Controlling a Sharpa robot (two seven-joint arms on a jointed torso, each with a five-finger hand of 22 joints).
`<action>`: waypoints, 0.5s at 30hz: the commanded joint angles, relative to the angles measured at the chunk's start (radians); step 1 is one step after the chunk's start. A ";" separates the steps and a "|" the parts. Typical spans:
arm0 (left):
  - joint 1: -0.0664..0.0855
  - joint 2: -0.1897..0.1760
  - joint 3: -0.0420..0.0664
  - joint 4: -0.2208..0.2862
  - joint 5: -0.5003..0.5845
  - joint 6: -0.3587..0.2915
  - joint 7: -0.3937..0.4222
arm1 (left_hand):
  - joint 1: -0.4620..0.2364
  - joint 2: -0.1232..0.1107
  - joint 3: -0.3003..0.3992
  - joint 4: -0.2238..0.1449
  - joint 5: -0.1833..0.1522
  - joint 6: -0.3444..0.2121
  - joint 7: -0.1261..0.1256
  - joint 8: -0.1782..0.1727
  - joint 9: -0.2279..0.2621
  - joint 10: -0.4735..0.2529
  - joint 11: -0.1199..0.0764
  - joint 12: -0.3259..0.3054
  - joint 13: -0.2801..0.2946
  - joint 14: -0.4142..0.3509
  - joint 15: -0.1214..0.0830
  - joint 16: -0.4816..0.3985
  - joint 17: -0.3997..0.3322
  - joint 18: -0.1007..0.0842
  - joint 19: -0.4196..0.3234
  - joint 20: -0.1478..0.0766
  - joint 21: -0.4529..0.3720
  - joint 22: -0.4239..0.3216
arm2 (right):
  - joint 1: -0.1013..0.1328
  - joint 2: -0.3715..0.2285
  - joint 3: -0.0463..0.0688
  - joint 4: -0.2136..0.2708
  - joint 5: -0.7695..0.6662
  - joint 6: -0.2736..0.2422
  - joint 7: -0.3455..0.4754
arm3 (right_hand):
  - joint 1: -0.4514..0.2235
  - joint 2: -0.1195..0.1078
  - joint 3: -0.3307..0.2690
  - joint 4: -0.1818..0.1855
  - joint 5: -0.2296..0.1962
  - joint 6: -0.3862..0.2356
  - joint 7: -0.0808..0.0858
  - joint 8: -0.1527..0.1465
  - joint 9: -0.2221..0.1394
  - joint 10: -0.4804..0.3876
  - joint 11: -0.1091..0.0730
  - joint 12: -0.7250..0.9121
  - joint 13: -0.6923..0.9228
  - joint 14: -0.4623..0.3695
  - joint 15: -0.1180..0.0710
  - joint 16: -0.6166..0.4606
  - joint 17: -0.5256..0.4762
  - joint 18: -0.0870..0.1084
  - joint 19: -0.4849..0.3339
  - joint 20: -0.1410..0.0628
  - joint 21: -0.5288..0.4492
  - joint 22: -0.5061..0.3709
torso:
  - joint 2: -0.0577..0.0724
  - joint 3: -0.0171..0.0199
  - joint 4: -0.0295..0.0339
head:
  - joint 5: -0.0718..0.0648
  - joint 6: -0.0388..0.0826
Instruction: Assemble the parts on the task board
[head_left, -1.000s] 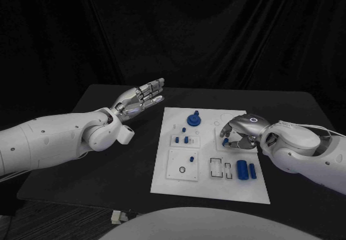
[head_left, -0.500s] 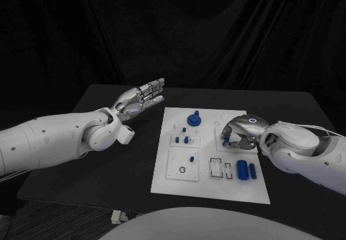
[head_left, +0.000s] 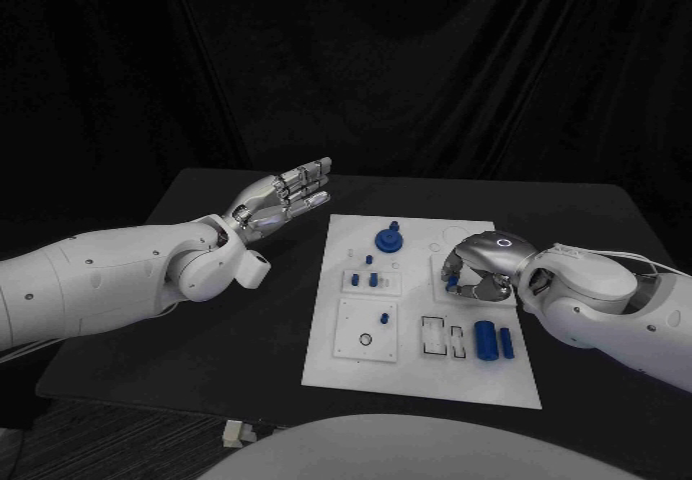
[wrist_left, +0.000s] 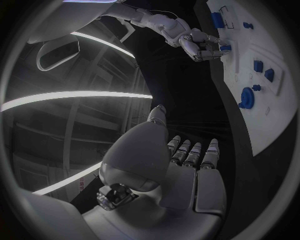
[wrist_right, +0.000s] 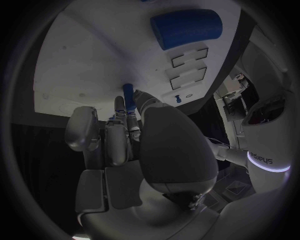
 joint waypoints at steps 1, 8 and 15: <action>-0.002 0.002 0.001 0.000 0.007 0.015 0.009 | 0.011 0.000 0.000 -0.007 0.006 0.009 -0.001 0.005 0.001 0.003 0.003 0.006 0.001 -0.001 0.009 -0.004 -0.001 0.004 0.001 0.010 0.006 0.002 | -0.003 -0.004 0.000 0.004 -0.003 0.004 0.004 | 0.011 -0.001 0.006 0.000 0.007 0.007 -0.001 0.006 0.001 0.009 0.003 -0.001 -0.001 0.036 -0.003 -0.005 -0.001 -0.009 0.005 -0.001 0.003 0.150 | 0.000 0.0002 0.0002 | 0.002 0.000; -0.003 0.003 0.001 -0.001 0.007 0.017 0.007 | 0.012 0.000 0.000 -0.008 0.007 0.011 0.000 0.005 0.001 0.004 0.003 0.007 0.001 -0.001 0.011 -0.004 -0.001 0.004 0.002 0.010 0.007 0.002 | -0.003 -0.015 0.000 0.016 -0.003 -0.011 0.005 | 0.012 -0.002 0.009 -0.001 0.008 0.009 0.000 0.007 0.003 0.012 0.003 -0.002 -0.002 0.036 -0.002 -0.006 -0.002 -0.009 0.006 0.000 0.004 0.151 | 0.000 0.0001 0.0001 | 0.004 0.000; -0.004 0.005 0.001 -0.002 0.007 0.018 0.006 | 0.012 0.001 0.000 -0.009 0.007 0.010 0.000 0.005 0.001 0.004 0.004 0.007 0.001 -0.001 0.012 -0.004 -0.001 0.004 0.002 0.010 0.007 0.004 | -0.002 -0.026 0.001 0.033 -0.003 -0.023 0.004 | 0.016 -0.002 0.015 -0.004 0.008 0.014 0.001 0.008 0.005 0.020 0.002 -0.004 -0.004 0.034 0.001 -0.008 -0.005 -0.009 0.005 0.002 0.003 0.150 | 0.000 0.0000 -0.0004 | 0.007 0.000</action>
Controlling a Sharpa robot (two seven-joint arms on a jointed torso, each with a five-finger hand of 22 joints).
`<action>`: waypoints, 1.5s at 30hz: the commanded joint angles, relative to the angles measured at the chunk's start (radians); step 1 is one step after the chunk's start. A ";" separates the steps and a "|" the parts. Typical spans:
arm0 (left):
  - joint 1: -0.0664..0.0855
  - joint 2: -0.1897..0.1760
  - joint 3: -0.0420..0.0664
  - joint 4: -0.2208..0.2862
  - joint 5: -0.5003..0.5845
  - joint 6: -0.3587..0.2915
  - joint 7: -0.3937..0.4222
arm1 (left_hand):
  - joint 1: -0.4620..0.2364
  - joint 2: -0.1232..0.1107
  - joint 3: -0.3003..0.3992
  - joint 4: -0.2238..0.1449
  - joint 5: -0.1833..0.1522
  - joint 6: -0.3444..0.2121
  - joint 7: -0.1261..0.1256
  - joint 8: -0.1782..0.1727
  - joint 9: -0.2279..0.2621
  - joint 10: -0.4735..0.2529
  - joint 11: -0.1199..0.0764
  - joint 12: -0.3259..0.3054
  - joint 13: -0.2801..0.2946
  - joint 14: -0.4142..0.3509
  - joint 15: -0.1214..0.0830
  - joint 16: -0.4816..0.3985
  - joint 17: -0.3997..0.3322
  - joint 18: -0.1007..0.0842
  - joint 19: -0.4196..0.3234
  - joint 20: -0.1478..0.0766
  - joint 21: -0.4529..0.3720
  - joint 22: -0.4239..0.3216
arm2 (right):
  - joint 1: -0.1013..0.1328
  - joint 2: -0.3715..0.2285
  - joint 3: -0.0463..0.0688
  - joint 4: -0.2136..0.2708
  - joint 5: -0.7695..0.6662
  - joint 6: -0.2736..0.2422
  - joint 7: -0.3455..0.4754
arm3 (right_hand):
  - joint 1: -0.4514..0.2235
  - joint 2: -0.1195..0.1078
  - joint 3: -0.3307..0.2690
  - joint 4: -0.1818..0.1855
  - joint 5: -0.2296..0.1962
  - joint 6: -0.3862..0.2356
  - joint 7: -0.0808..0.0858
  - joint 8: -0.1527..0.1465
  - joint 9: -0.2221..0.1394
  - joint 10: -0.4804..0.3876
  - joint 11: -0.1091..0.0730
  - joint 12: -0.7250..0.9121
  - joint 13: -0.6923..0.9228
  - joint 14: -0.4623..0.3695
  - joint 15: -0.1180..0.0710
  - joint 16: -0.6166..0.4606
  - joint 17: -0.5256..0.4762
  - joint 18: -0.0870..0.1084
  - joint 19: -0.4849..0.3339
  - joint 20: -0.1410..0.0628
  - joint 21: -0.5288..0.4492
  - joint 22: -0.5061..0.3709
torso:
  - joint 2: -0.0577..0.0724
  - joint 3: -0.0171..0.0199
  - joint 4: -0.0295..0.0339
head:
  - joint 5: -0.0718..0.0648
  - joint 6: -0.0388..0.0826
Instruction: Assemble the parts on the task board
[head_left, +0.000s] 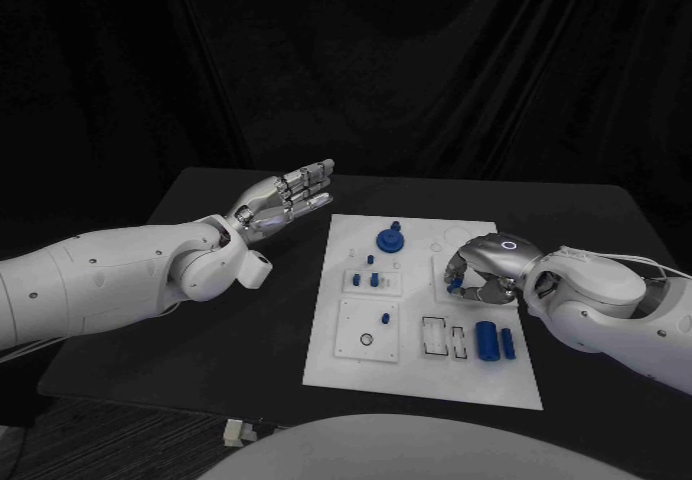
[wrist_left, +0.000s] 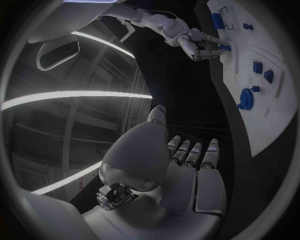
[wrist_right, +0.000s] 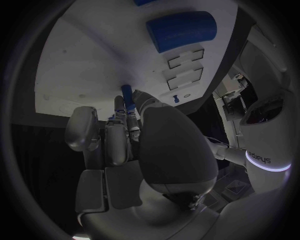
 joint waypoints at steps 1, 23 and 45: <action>-0.001 0.002 0.001 0.001 0.007 0.012 0.008 | 0.012 0.001 0.000 -0.003 0.003 0.003 0.001 0.005 0.001 0.004 0.004 0.003 0.001 0.000 0.005 -0.004 -0.002 0.004 -0.001 0.006 0.003 0.001 | -0.001 -0.006 0.001 0.011 -0.003 -0.019 0.001 | 0.007 -0.001 0.006 -0.001 0.005 0.007 0.001 0.004 0.001 0.006 0.002 -0.004 -0.001 0.034 0.001 -0.004 -0.001 -0.009 0.005 0.002 0.003 0.150 | 0.000 0.0000 -0.0005 | 0.001 0.000; -0.004 0.003 0.001 -0.002 0.007 0.012 0.005 | 0.013 0.003 0.000 -0.005 0.005 0.004 0.002 0.005 0.001 0.004 0.003 0.003 0.001 0.000 0.008 -0.004 -0.002 0.004 -0.001 0.007 0.004 0.001 | 0.087 -0.049 0.001 0.115 -0.003 -0.043 -0.022 | 0.010 -0.001 0.015 -0.005 0.005 0.016 0.004 0.006 0.005 0.016 0.003 -0.009 -0.004 0.033 0.008 -0.005 -0.003 -0.011 0.005 0.006 0.007 0.151 | 0.000 0.0000 0.0000 | 0.007 0.000; -0.005 -0.001 0.001 0.001 0.007 -0.002 0.014 | 0.012 0.009 -0.004 -0.012 0.008 0.005 0.017 0.004 0.001 0.004 -0.003 0.002 0.001 0.000 -0.025 -0.004 -0.002 0.010 -0.003 -0.023 0.002 -0.005 | 0.050 0.071 0.001 0.213 -0.079 -0.045 0.004 | 0.026 0.001 0.064 -0.015 -0.055 0.019 0.012 -0.002 0.009 0.030 0.009 -0.028 -0.015 0.036 0.017 0.003 0.005 -0.013 0.008 0.016 0.023 0.155 | 0.000 -0.0003 0.0009 | 0.016 0.000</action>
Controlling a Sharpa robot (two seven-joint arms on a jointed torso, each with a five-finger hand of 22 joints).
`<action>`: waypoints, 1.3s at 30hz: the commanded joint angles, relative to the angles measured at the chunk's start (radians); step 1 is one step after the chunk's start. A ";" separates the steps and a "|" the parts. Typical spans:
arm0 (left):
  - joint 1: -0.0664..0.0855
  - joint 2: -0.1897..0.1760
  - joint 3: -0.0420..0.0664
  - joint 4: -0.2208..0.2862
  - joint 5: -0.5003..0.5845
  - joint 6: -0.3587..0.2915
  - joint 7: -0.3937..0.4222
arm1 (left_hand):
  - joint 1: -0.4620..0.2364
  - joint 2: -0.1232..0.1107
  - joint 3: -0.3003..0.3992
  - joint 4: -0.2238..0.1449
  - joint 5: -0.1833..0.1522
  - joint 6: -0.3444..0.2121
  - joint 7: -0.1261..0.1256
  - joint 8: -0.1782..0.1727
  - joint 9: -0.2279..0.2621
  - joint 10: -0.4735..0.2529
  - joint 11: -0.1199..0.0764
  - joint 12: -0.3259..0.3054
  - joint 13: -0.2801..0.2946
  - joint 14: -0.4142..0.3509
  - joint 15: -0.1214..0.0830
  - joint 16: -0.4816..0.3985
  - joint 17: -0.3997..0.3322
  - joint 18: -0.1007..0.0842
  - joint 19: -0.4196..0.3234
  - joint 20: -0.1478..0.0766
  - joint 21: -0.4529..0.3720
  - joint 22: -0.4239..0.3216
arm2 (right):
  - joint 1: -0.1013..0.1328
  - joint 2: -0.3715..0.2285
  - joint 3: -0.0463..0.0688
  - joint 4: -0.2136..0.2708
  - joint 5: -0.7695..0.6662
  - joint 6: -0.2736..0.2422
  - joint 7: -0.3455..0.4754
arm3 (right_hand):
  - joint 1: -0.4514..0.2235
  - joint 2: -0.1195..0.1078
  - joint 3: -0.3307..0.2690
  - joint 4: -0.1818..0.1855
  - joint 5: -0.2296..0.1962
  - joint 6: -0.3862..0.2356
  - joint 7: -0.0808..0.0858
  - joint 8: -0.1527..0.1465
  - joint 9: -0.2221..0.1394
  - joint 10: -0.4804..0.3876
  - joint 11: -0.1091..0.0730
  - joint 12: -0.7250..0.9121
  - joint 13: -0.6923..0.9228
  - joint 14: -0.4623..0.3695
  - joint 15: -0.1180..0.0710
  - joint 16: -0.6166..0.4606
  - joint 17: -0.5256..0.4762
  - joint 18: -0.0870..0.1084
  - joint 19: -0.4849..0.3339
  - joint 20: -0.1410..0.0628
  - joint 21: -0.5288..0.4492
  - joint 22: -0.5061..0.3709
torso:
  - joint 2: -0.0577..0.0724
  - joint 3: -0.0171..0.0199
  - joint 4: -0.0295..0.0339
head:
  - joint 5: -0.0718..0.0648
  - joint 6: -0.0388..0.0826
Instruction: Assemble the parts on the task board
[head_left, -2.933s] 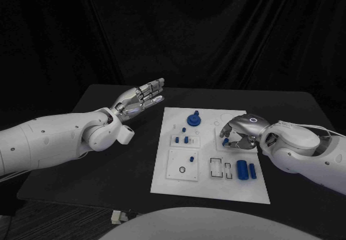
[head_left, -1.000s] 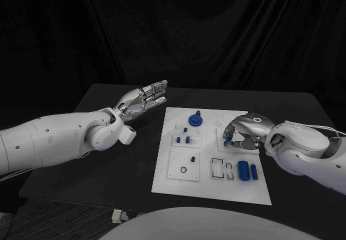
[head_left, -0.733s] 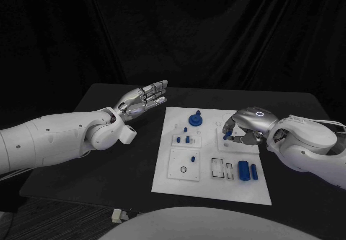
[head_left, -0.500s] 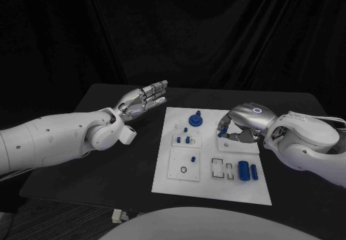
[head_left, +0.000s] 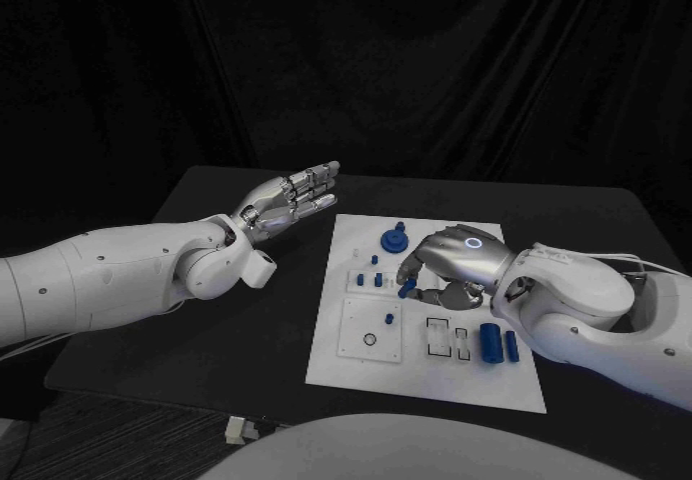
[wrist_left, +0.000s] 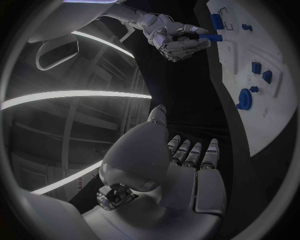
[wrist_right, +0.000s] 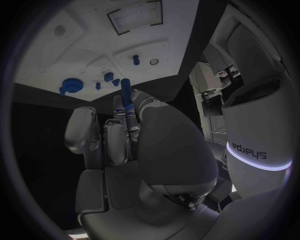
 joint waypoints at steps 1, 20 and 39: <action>-0.001 0.000 0.001 0.003 0.007 -0.006 0.020 | 0.006 0.005 -0.002 -0.008 0.003 0.000 0.015 0.004 0.001 0.004 -0.005 0.002 0.001 0.000 -0.022 -0.004 -0.001 0.010 -0.001 -0.030 0.001 -0.006 | -0.019 0.034 0.001 -0.002 -0.053 -0.008 0.011 | 0.004 -0.008 0.041 0.001 -0.047 0.006 0.005 -0.009 0.002 0.011 0.000 -0.011 -0.006 0.039 0.009 0.003 0.002 -0.012 0.000 0.010 0.003 0.155 | 0.000 -0.0001 0.0014 | -0.002 0.000; -0.003 0.004 0.001 0.001 0.007 -0.009 0.025 | -0.016 0.009 -0.018 0.019 -0.018 0.000 0.020 0.004 0.001 0.002 -0.018 -0.003 0.000 0.000 -0.039 -0.004 -0.001 -0.002 -0.007 -0.058 -0.003 -0.018 | -0.081 0.161 0.001 -0.070 -0.076 0.058 0.046 | 0.000 -0.017 0.072 -0.003 -0.055 0.005 0.008 -0.014 0.004 0.015 0.001 -0.018 -0.009 0.037 0.010 0.002 -0.002 -0.011 -0.003 0.011 -0.001 0.154 | 0.001 0.0001 0.0010 | -0.001 0.000; -0.008 0.008 0.001 -0.001 0.007 0.002 0.020 | -0.001 0.010 -0.014 0.009 -0.008 -0.003 0.011 0.003 0.001 0.001 -0.015 -0.004 0.000 0.000 -0.025 -0.004 -0.001 0.001 -0.005 -0.038 -0.001 -0.014 | -0.096 0.188 0.001 -0.086 -0.100 0.124 0.042 | -0.004 -0.022 0.083 -0.007 -0.056 0.000 0.009 -0.019 0.003 0.012 0.003 -0.024 -0.011 0.033 0.011 -0.004 -0.010 -0.009 -0.008 0.012 -0.009 0.152 | 0.000 0.0001 0.0001 | 0.000 0.000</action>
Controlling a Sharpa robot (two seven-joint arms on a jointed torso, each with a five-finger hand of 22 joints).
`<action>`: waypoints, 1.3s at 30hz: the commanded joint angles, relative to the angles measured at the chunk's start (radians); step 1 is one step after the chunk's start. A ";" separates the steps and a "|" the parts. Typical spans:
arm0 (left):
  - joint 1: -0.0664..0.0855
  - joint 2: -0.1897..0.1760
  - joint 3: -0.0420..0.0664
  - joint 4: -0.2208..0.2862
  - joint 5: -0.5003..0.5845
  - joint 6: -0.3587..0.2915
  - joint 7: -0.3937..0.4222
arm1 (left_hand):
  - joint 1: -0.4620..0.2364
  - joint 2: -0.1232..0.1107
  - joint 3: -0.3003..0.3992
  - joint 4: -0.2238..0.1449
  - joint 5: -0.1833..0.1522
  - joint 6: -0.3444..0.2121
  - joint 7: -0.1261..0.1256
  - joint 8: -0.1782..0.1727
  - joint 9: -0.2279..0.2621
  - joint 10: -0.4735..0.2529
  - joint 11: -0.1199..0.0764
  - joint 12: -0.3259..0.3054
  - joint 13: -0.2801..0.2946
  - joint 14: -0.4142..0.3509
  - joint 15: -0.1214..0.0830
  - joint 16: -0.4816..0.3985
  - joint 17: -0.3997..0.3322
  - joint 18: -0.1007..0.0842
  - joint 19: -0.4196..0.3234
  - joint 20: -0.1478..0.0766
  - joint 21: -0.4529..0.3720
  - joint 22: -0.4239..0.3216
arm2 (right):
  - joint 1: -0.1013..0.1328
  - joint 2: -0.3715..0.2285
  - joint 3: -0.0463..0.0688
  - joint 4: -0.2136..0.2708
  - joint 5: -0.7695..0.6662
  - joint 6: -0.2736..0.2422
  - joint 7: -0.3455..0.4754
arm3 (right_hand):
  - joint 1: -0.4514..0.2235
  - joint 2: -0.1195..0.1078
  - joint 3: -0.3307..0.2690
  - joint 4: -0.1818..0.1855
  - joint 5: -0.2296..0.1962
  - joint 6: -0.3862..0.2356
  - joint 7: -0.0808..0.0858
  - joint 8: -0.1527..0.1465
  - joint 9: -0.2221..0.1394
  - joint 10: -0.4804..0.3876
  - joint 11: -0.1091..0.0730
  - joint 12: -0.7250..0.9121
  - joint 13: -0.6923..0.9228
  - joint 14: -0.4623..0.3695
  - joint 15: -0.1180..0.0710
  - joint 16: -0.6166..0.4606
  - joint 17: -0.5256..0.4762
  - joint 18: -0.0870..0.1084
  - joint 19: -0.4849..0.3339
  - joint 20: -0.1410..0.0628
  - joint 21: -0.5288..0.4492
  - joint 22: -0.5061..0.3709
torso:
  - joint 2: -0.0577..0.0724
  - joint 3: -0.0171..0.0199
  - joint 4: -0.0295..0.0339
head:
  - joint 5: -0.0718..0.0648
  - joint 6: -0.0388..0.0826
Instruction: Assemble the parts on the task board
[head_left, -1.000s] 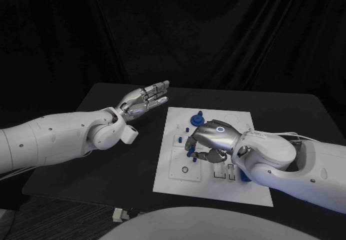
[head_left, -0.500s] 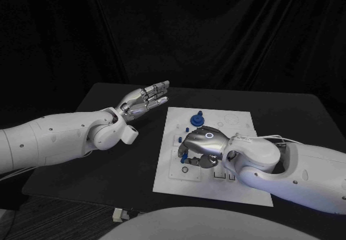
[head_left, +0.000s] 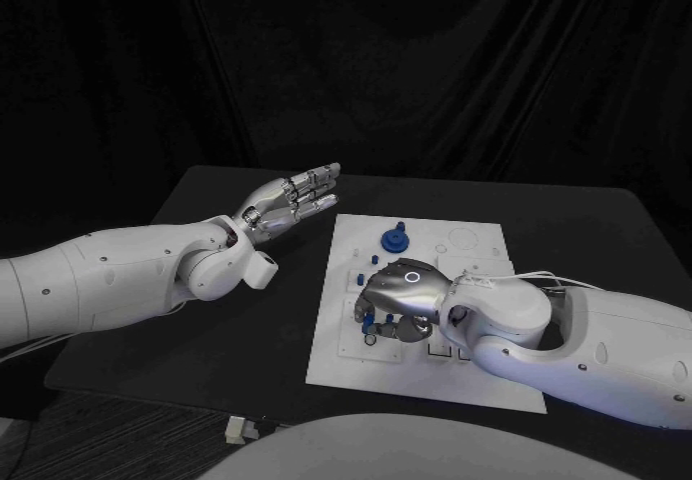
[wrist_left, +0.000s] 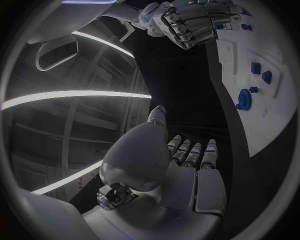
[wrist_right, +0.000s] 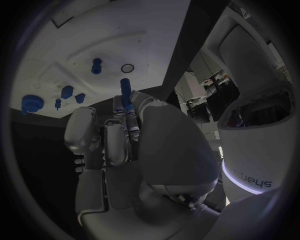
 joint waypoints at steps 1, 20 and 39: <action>-0.002 0.003 0.001 0.001 0.007 0.009 0.016 | 0.010 -0.001 0.001 -0.003 0.005 -0.006 -0.003 0.003 0.001 0.002 -0.003 -0.004 0.000 0.001 0.009 -0.004 -0.002 0.002 -0.003 0.007 -0.001 0.001 | -0.006 0.002 0.000 -0.001 -0.019 0.034 0.000 | 0.001 -0.009 0.006 -0.001 -0.003 -0.003 0.006 -0.004 0.001 0.003 0.002 -0.006 -0.002 0.031 0.007 -0.004 -0.001 -0.009 0.000 0.005 -0.005 0.152 | 0.000 0.0000 0.0002 | 0.000 0.000; -0.009 0.002 0.001 0.001 0.007 0.016 0.013 | 0.013 0.000 0.002 -0.006 0.007 -0.007 -0.005 0.003 0.001 0.002 -0.002 -0.004 0.000 0.001 0.014 -0.004 -0.002 0.003 -0.002 0.015 0.000 0.003 | -0.018 0.001 0.000 -0.008 -0.020 0.046 0.001 | 0.001 -0.010 0.009 -0.003 -0.003 -0.004 0.006 -0.005 0.001 0.003 0.002 -0.007 -0.002 0.030 0.006 -0.006 -0.004 -0.009 -0.002 0.005 -0.007 0.151 | 0.000 0.0002 0.0003 | 0.003 0.000; -0.013 0.000 0.001 0.001 0.007 0.019 0.008 | 0.015 0.001 0.003 -0.008 0.009 -0.008 -0.007 0.003 0.001 0.002 0.003 -0.003 0.000 0.001 0.016 -0.004 -0.002 0.004 -0.001 0.020 0.000 0.004 | -0.031 0.009 0.000 -0.026 -0.020 0.046 0.014 | 0.001 -0.010 0.013 -0.005 -0.003 -0.004 0.006 -0.006 0.001 0.003 0.002 -0.008 -0.002 0.029 0.006 -0.007 -0.005 -0.009 -0.003 0.006 -0.009 0.151 | 0.000 0.0000 0.0013 | 0.005 0.000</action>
